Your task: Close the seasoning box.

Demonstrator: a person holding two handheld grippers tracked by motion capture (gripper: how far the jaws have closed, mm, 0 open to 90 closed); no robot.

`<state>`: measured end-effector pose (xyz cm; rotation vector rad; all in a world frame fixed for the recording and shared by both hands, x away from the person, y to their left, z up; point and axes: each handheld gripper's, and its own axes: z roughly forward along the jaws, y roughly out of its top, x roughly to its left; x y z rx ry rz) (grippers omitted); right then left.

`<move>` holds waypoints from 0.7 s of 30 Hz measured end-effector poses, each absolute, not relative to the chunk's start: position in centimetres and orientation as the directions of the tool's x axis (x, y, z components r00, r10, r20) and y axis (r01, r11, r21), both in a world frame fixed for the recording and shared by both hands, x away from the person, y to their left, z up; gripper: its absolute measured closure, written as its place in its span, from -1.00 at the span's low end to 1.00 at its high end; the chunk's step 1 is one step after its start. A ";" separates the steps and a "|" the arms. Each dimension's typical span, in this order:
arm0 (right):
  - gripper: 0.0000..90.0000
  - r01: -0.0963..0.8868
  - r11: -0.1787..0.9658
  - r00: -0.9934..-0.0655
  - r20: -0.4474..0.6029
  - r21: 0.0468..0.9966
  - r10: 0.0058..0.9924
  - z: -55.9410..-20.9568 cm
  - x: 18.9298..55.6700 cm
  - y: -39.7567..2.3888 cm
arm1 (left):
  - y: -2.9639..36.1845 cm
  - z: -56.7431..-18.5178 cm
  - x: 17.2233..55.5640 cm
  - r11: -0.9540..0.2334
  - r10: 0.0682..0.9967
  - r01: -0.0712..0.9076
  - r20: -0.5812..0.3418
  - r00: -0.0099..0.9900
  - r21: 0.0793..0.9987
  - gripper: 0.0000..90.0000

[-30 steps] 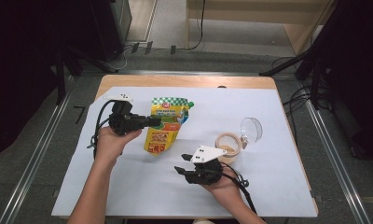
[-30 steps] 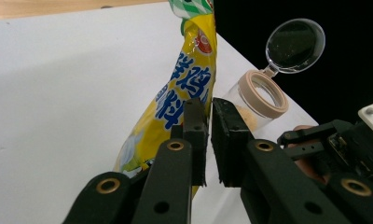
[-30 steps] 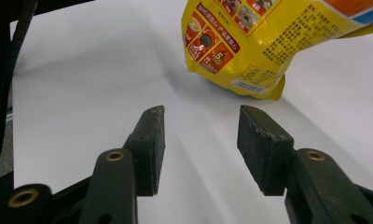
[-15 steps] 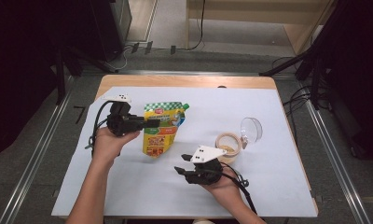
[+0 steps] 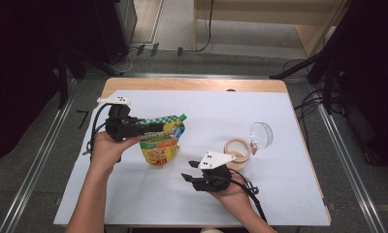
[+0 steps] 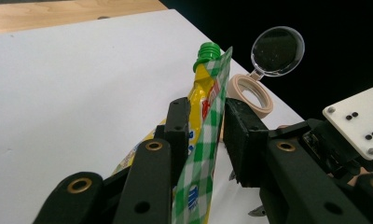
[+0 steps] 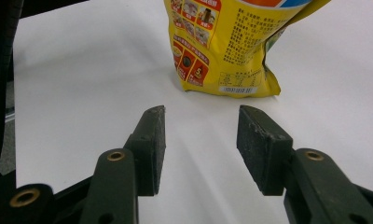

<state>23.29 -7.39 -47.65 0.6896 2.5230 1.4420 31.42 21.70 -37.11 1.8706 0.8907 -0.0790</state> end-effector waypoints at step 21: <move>0.22 0.347 0.409 -0.869 0.125 0.844 0.479 -46.7 23.9 -8.4 | 24.5 -34.9 30.9 -0.163 0.602 0.596 -0.399 0.691 0.786 0.47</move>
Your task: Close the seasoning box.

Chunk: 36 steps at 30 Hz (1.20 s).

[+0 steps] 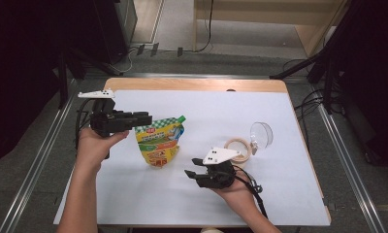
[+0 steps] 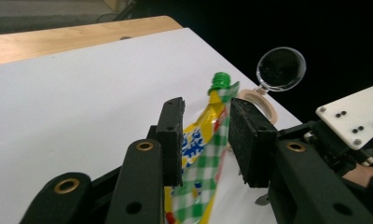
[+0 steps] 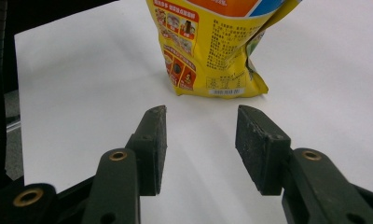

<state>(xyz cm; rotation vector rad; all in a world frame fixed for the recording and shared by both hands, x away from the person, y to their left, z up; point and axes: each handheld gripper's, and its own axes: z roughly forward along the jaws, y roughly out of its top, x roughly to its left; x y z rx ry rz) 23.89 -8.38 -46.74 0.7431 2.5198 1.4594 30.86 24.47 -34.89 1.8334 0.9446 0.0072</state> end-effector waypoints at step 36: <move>0.24 0.395 0.412 -0.841 0.142 0.821 0.523 -42.4 25.1 -11.9 | 28.0 -38.3 31.9 -0.125 0.709 0.669 -0.406 0.577 0.733 0.16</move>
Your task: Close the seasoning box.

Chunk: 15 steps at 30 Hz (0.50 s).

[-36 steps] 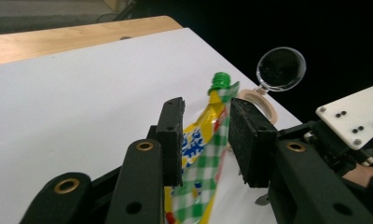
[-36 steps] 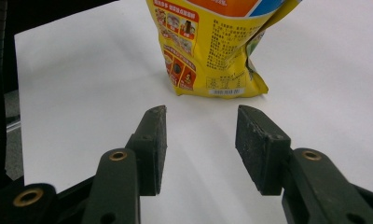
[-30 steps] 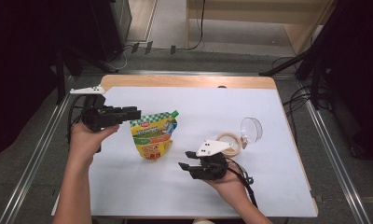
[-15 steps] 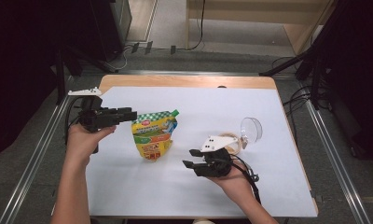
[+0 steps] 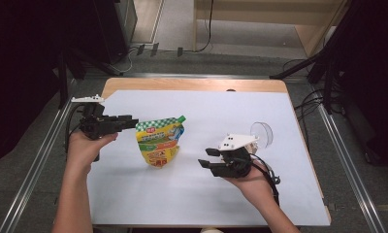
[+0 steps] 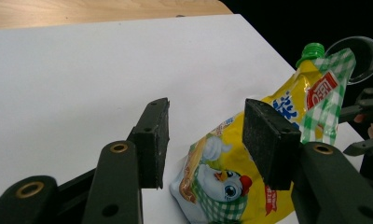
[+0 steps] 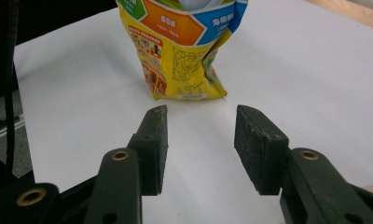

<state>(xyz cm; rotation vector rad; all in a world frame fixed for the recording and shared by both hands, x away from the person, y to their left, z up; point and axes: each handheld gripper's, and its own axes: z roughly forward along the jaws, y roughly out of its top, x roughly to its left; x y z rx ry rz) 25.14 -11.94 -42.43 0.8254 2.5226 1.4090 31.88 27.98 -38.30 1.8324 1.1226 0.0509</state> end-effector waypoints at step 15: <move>0.27 0.408 0.382 -0.808 0.134 0.829 0.574 -40.2 26.1 -15.1 | 27.7 -39.9 32.5 -0.139 0.717 0.689 -0.407 0.566 0.712 0.12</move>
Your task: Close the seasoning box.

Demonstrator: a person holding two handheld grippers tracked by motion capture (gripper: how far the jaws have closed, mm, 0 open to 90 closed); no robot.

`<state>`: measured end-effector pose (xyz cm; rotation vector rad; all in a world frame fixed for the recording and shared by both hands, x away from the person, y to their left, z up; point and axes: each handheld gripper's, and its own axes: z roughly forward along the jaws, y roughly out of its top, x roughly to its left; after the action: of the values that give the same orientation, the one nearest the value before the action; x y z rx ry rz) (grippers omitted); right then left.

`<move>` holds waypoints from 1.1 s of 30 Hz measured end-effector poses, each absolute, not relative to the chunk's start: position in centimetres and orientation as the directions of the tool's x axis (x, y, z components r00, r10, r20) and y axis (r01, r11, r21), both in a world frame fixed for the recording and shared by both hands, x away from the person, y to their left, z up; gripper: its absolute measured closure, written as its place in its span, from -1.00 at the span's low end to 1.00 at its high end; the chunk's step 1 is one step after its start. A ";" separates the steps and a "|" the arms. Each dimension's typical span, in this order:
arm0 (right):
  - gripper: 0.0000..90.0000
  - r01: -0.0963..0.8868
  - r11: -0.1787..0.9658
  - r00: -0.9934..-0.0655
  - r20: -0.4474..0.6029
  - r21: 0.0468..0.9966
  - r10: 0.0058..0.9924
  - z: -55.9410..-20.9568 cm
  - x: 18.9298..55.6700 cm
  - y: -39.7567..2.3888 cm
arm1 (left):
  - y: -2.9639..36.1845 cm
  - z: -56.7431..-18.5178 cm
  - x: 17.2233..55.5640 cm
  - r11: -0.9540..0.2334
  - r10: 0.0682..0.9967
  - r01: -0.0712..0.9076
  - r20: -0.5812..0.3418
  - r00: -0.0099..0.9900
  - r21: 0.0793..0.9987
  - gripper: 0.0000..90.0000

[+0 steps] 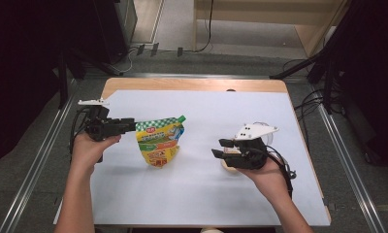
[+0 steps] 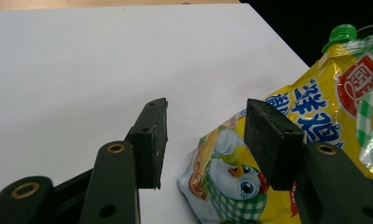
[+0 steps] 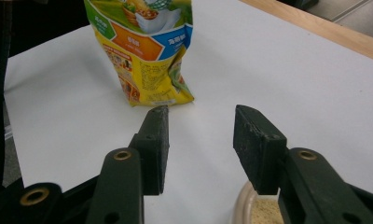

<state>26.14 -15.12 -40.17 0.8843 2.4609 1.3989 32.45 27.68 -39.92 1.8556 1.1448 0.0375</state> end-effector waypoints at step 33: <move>1.00 0.473 0.301 -0.715 0.161 0.828 0.680 -36.7 27.2 -23.0 | 27.4 -39.9 32.4 -0.149 0.714 0.689 -0.404 0.572 0.710 0.14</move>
<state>27.22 -23.01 -36.69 1.0602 2.3468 1.3765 32.43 27.44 -39.93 1.8659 1.1389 0.0339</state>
